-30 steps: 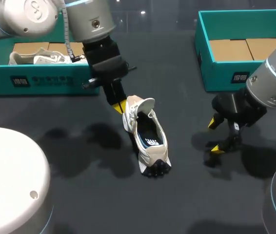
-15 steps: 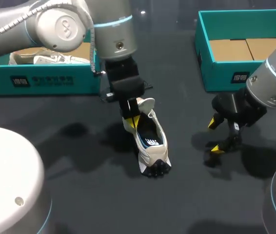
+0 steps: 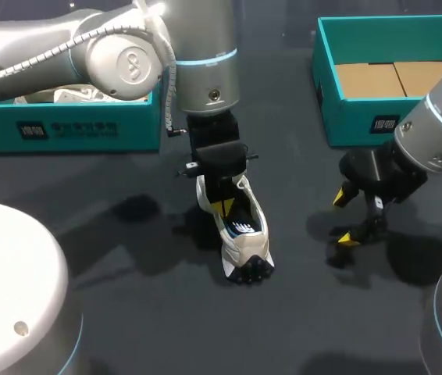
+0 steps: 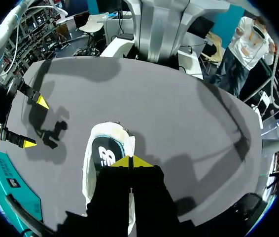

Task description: Take the shoe out of the shoebox, open the shoe tongue, remove and reinsert the insole, then place the shoe into the shoebox

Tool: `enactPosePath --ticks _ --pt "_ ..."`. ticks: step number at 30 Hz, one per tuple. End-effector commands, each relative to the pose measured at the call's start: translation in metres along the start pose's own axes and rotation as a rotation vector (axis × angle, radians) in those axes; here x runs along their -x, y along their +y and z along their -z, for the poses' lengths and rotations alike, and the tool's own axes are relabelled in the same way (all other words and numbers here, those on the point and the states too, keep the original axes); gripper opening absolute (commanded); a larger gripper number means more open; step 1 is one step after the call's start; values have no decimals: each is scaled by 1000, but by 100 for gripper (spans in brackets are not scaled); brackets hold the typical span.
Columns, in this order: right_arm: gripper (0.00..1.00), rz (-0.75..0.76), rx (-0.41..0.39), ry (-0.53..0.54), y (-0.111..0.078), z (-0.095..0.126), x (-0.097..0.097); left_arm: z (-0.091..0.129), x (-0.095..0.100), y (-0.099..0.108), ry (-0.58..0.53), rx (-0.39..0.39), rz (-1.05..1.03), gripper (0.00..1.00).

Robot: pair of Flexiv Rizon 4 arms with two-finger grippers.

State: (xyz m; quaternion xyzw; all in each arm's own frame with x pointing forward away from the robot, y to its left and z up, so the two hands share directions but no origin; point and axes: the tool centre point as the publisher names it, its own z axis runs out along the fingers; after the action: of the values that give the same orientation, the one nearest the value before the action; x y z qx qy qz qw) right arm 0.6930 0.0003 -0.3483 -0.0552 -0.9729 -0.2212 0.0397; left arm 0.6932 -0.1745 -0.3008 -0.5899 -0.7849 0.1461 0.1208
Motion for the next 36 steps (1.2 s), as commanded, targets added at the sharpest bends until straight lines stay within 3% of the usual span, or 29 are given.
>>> enactPosePath --ticks 1,22,29,36 --pt "100 1 -1 -3 0 0 -2 -21 16 9 43 -16 -4 0" --pt "100 1 -1 -3 0 0 -2 -73 26 21 96 5 5 0" --pt "100 1 -1 -3 0 0 -2 -50 24 11 -61 40 2 0" --pt "100 1 -1 -3 0 0 -2 -73 39 7 -108 45 9 0"
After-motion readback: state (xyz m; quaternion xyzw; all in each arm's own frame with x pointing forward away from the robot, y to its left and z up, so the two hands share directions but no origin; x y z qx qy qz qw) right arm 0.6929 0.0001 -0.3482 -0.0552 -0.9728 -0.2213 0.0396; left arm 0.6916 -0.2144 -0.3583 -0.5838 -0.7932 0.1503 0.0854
